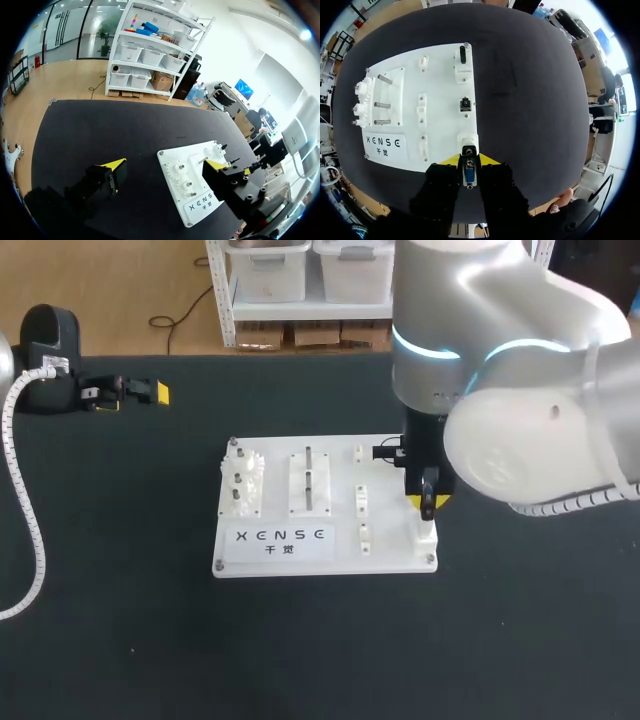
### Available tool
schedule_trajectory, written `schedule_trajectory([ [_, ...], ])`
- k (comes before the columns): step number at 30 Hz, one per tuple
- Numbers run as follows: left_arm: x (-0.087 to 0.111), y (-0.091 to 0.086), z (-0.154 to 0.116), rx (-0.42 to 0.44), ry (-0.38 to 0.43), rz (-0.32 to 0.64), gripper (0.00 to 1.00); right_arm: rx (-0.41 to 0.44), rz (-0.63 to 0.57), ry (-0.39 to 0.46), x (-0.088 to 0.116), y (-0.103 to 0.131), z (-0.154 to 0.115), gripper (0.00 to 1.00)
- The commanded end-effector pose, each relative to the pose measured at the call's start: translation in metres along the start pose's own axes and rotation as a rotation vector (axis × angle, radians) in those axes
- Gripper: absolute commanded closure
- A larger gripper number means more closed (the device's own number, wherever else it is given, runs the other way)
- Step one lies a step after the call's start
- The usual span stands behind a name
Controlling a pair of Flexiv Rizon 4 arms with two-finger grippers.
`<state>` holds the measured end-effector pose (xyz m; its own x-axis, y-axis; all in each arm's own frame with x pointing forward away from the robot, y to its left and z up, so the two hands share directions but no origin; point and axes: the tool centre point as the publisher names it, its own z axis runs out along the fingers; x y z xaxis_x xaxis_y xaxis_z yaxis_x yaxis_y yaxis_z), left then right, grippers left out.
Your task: Insert the USB connector, Ethernet cable, and multi-pin plug into their matching sockets one by one.
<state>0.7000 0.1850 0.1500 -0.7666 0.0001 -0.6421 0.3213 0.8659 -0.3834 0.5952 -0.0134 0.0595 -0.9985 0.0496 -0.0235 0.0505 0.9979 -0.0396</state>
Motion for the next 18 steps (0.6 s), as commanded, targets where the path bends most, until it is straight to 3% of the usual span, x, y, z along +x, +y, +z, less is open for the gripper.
schedule_trajectory([
  [1, 0.0, 0.0, 0.0, 0.0, 0.0, 0.0, 0.0, -0.003, -0.005, -0.029, 0.004, -0.003, 0.008, 1.0],
  [13, 0.0, 0.0, 0.0, 0.0, 0.0, 0.0, 0.0, 0.013, -0.019, -0.025, 0.01, -0.006, 0.018, 1.0],
  [18, 0.0, 0.0, 0.0, 0.0, 0.0, 0.0, 0.0, 0.018, 0.001, 0.014, 0.01, -0.009, 0.027, 1.0],
])
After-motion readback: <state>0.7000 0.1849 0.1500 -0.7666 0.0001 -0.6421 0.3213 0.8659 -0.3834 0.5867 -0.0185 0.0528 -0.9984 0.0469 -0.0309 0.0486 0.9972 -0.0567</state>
